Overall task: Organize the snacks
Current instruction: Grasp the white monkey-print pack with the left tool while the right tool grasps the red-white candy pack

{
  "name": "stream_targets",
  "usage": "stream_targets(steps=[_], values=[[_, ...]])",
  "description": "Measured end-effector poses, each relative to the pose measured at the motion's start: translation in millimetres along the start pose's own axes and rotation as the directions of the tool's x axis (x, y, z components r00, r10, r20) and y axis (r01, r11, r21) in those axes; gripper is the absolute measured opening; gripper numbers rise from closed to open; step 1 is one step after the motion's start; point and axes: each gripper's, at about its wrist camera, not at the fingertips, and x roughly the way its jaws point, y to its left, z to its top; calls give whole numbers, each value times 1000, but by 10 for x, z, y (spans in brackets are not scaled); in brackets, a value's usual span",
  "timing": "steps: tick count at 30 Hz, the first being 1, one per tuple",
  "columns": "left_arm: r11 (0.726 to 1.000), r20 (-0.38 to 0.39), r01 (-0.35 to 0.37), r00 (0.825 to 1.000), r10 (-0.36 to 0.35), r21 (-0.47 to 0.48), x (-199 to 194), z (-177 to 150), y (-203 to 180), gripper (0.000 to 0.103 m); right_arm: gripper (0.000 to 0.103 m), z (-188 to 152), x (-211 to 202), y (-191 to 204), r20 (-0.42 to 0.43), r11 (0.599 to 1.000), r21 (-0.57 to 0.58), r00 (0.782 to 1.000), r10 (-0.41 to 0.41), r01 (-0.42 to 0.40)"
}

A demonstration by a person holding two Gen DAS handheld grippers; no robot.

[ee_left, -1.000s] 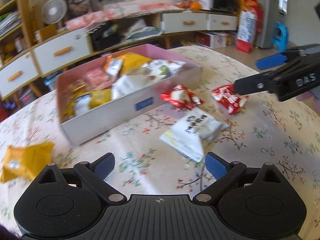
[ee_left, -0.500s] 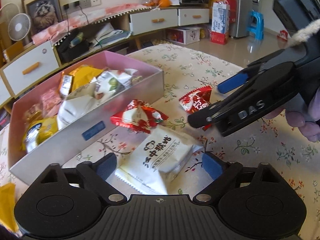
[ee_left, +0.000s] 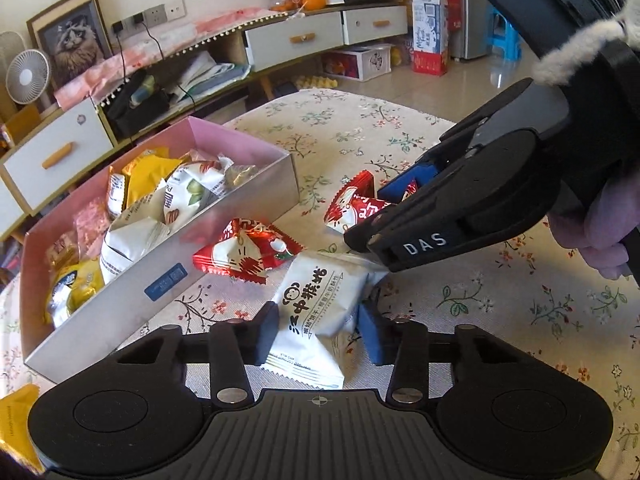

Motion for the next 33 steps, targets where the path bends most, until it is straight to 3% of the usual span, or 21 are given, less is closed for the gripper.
stream_targets(steps=[9,16,20,22,24,26,33], values=[[998,-28,-17,1000,15,-61,-73,34,16,21,36,51,-11,4,-16,1000,3,1000,-14,14],[995,-32,3,999,-6,-103,-86,11,82,19,36,95,-35,-6,-9,1000,21,1000,-3,3],[994,-18,2,1000,-4,-112,-83,-16,93,26,36,94,-26,14,-17,1000,16,1000,6,-5],[992,-12,4,1000,-5,-128,-62,-14,109,33,36,84,-17,16,-26,1000,12,1000,11,-11],[991,-7,5,1000,-6,-136,-34,-12,117,46,36,71,-20,17,-34,1000,7,999,17,-17],[992,-9,3,1000,-4,-128,-1,-16,109,50,36,57,-26,4,-37,1000,4,999,20,-20],[993,-3,-11,1000,11,-116,41,-7,95,54,36,47,-42,-79,-49,998,51,998,45,-43]])
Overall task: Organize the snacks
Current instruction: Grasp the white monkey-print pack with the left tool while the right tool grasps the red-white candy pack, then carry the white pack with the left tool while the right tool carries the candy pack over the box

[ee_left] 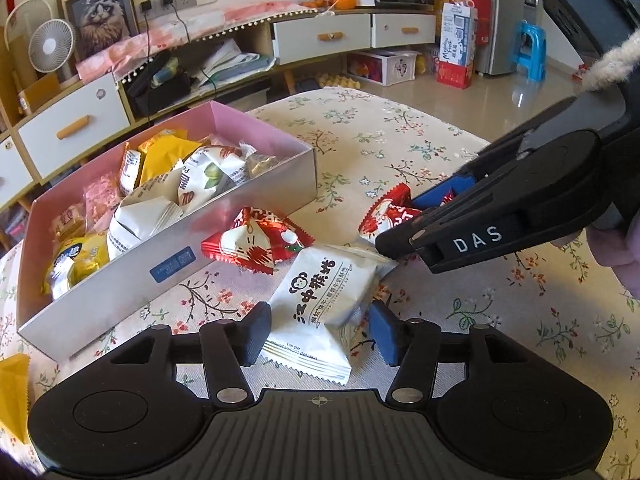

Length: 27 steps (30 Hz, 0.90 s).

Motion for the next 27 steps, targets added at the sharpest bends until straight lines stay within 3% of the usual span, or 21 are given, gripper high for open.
stream_targets(steps=[4,11,15,18,20,23,25,27], values=[[1000,-17,-13,1000,12,-26,20,36,-1,51,36,-6,-2,-35,-7,999,30,1000,26,-25],[999,-19,-46,999,47,12,0,94,-102,28,36,4,-23,-41,-2,999,40,1000,19,-19],[999,-15,-31,999,30,-24,-76,98,-53,7,36,10,-41,-49,2,999,47,1000,15,-15],[999,-18,-16,1000,15,-40,-114,96,-21,4,36,22,-61,-58,8,999,50,1000,20,-20],[999,-11,5,1000,-5,-40,-137,90,-2,5,36,23,-72,-59,9,998,52,1000,21,-22],[1000,20,8,1000,-8,-21,-181,86,6,16,36,25,-92,-53,11,998,55,1000,23,-23],[1000,31,-7,1000,7,-2,-170,99,-1,32,36,22,-104,-57,11,998,56,1000,24,-25],[1000,33,-18,999,18,2,-116,109,12,57,36,21,-104,-70,12,998,56,1000,24,-25]])
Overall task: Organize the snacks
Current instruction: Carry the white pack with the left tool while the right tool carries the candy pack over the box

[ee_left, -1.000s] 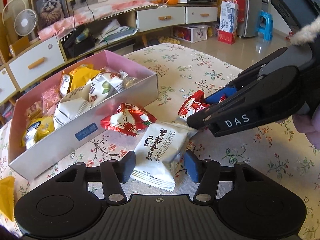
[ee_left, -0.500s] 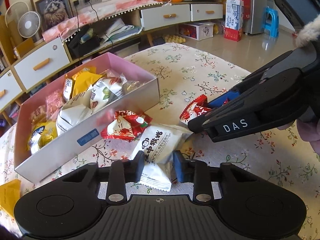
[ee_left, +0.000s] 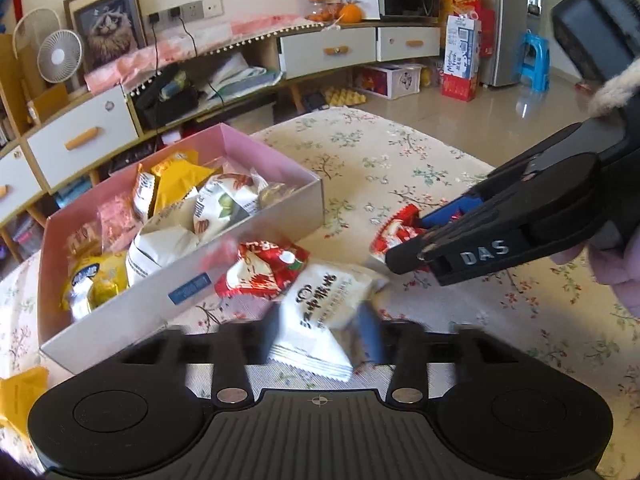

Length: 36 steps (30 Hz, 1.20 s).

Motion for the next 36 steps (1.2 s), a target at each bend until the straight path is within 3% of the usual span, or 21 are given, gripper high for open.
stream_targets(steps=[6,16,19,21,23,27,36], values=[[1000,-44,17,999,-17,-2,232,7,24,64,34,9,-6,-27,2,1000,8,1000,10,-10],[999,-11,9,1000,-10,-32,324,11,-20,72,36,-84,24,-48,-55,1000,-9,998,23,-24],[998,-18,13,1000,-14,-57,308,13,-31,63,36,-101,8,-67,-51,1000,0,998,28,-28],[998,-20,14,1000,-15,-61,280,11,-63,51,35,-112,1,-83,-46,999,14,998,36,-35],[998,-24,7,1000,-8,-55,253,9,-105,45,32,-122,-9,-78,-40,999,10,999,32,-32],[999,-35,-13,999,12,-40,201,-15,-155,44,30,-124,-39,-87,-38,999,27,998,41,-40],[994,-72,-42,997,35,-104,26,-79,37,44,30,-118,-208,-145,2,997,71,999,41,-41]])
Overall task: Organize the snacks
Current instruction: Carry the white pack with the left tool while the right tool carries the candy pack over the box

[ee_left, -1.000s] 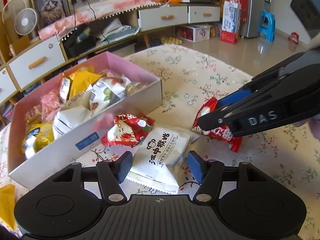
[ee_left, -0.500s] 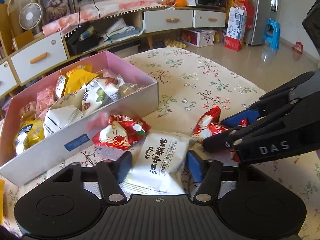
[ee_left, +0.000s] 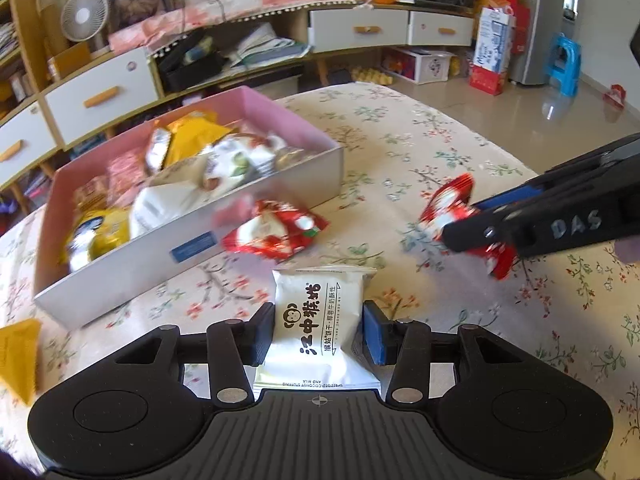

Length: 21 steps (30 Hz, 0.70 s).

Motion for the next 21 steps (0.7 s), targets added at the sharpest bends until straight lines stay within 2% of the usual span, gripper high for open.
stream_targets(steps=[10,21], values=[[993,50,-55,997,61,-108,-313,14,406,44,30,147,-42,85,40,999,28,999,25,-26],[961,104,-150,978,178,-232,-411,225,993,44,30,520,118,546,90,993,42,990,107,-111]])
